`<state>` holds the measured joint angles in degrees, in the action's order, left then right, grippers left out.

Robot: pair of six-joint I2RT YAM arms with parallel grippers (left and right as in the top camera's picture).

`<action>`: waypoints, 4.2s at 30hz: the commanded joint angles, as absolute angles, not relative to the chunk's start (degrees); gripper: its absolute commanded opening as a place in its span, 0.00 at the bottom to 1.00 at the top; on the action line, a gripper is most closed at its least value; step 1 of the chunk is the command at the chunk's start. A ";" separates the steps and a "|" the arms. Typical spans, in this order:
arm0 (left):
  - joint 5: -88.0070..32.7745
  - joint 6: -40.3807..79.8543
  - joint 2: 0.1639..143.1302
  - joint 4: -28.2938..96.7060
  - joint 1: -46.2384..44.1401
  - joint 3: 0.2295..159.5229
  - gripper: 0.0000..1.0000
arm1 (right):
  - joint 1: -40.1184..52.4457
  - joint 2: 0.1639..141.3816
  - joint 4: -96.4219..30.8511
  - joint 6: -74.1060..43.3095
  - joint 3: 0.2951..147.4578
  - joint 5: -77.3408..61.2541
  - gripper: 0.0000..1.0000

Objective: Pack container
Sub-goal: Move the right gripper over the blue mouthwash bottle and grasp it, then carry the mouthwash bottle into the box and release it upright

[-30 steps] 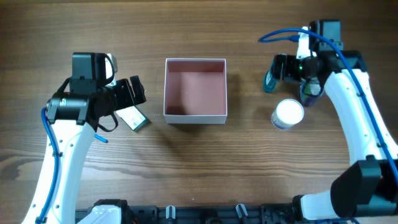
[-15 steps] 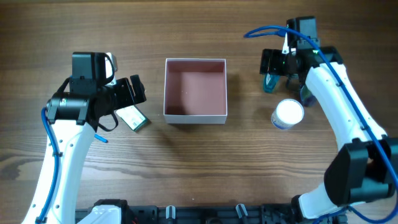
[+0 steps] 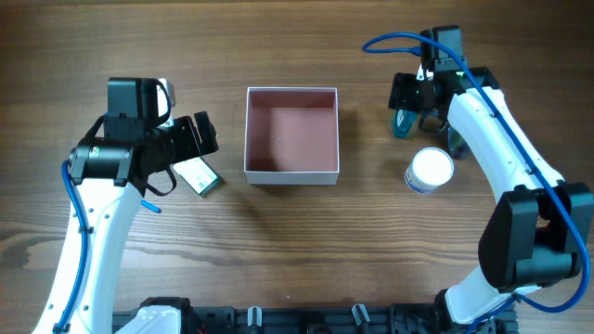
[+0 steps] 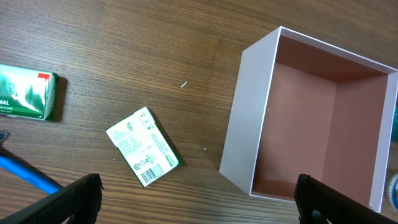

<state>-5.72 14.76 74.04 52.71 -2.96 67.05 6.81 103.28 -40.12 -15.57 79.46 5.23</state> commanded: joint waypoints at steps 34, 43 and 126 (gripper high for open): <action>-6.59 15.49 74.32 52.58 -3.22 68.12 1.00 | 6.92 103.68 -40.10 -16.58 81.12 6.48 0.04; -6.59 15.49 74.32 52.58 -3.22 68.12 1.00 | 8.97 94.83 -47.81 -14.94 87.99 10.04 0.04; -6.59 15.51 74.32 52.60 -3.22 68.10 1.00 | 36.47 120.68 -44.58 -32.38 103.28 10.17 0.53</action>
